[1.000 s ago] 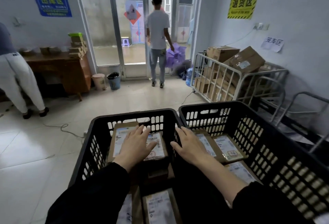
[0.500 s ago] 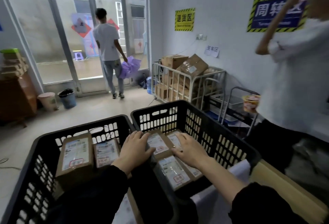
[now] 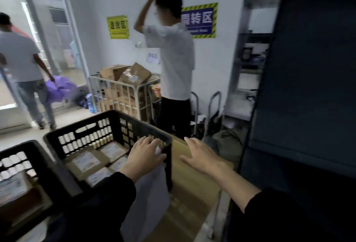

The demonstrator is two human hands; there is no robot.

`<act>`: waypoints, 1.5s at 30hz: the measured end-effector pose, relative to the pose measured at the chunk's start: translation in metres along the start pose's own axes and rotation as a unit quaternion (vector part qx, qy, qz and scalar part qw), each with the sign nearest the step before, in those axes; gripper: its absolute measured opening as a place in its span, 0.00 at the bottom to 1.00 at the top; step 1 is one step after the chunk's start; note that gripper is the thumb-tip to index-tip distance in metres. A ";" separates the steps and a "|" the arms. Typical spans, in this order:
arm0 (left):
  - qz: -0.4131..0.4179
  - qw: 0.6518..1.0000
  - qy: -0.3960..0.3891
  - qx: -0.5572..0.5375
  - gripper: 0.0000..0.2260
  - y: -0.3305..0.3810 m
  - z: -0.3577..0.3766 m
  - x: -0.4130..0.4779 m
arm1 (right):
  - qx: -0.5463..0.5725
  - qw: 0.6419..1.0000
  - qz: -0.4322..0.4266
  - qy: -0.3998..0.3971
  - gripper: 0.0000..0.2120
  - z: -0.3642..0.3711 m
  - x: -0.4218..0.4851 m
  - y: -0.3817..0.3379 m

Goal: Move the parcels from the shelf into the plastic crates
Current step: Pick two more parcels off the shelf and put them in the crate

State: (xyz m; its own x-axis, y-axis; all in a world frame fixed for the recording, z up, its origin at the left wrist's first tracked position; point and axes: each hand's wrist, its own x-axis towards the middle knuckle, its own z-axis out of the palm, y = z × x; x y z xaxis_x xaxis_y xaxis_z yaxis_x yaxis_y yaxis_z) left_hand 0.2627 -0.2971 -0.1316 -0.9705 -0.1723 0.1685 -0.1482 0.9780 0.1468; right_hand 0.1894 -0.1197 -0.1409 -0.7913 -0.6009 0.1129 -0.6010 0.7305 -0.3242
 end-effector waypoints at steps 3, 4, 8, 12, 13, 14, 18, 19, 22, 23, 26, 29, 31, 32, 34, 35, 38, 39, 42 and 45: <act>0.045 0.999 -0.007 -0.004 0.29 0.064 0.009 0.006 | -0.013 0.999 0.045 0.015 0.35 -0.026 -0.042 0.045; 0.057 0.998 -0.009 -0.010 0.30 0.085 0.013 0.007 | -0.016 0.998 0.058 0.021 0.35 -0.035 -0.056 0.059; 0.119 0.992 -0.004 -0.032 0.29 0.170 0.028 0.009 | -0.029 0.994 0.093 0.043 0.35 -0.067 -0.112 0.111; 0.180 0.982 0.001 -0.053 0.28 0.244 0.033 0.013 | -0.038 0.988 0.139 0.061 0.35 -0.095 -0.163 0.157; 0.192 0.980 0.003 -0.056 0.29 0.260 0.033 0.014 | -0.038 0.985 0.153 0.068 0.35 -0.101 -0.175 0.168; 0.205 0.977 0.005 -0.058 0.29 0.276 0.033 0.016 | -0.038 0.982 0.168 0.074 0.35 -0.107 -0.186 0.178; 0.250 0.966 0.003 -0.071 0.30 0.333 0.035 0.019 | -0.046 0.969 0.225 0.093 0.35 -0.130 -0.231 0.214; 0.259 0.963 -0.001 -0.072 0.30 0.346 0.035 0.020 | -0.047 0.965 0.240 0.097 0.35 -0.135 -0.241 0.223; 0.290 0.954 -0.014 -0.074 0.30 0.384 0.038 0.022 | -0.052 0.953 0.278 0.106 0.35 -0.148 -0.267 0.247; 0.300 0.951 -0.019 -0.077 0.30 0.396 0.039 0.024 | -0.054 0.949 0.290 0.109 0.35 -0.152 -0.276 0.254; 0.332 0.939 -0.025 -0.084 0.29 0.434 0.043 0.028 | -0.059 0.936 0.325 0.117 0.34 -0.161 -0.298 0.277; 0.366 0.926 -0.030 -0.088 0.29 0.473 0.050 0.034 | -0.066 0.922 0.359 0.129 0.34 -0.171 -0.319 0.302; 0.384 0.918 -0.039 -0.090 0.29 0.495 0.054 0.038 | -0.068 0.913 0.380 0.135 0.34 -0.178 -0.330 0.317; 0.394 0.913 -0.041 -0.094 0.29 0.507 0.057 0.042 | -0.071 0.907 0.391 0.139 0.34 -0.183 -0.335 0.326; 0.416 0.903 -0.040 -0.098 0.29 0.531 0.060 0.053 | -0.076 0.897 0.410 0.144 0.33 -0.194 -0.343 0.344; 0.427 0.898 -0.039 -0.100 0.29 0.543 0.061 0.058 | -0.079 0.892 0.419 0.150 0.33 -0.200 -0.347 0.353; 0.449 0.887 -0.039 -0.101 0.29 0.575 0.063 0.074 | -0.088 0.877 0.441 0.168 0.33 -0.216 -0.356 0.379; 0.455 0.884 -0.039 -0.100 0.29 0.585 0.064 0.079 | -0.091 0.872 0.449 0.173 0.33 -0.220 -0.359 0.387; 0.474 0.874 -0.037 -0.096 0.29 0.616 0.068 0.089 | -0.097 0.857 0.470 0.185 0.33 -0.231 -0.371 0.409; 0.490 0.865 -0.045 -0.097 0.29 0.643 0.073 0.093 | -0.097 0.843 0.490 0.200 0.32 -0.243 -0.388 0.432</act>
State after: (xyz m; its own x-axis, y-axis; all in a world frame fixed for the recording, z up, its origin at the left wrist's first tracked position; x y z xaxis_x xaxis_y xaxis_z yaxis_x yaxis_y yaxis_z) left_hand 0.0637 0.3246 -0.0924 -0.6249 0.7461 0.2298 0.7799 0.6102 0.1395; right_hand 0.2092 0.5075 -0.0963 -0.8700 0.4505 0.2006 0.3859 0.8752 -0.2917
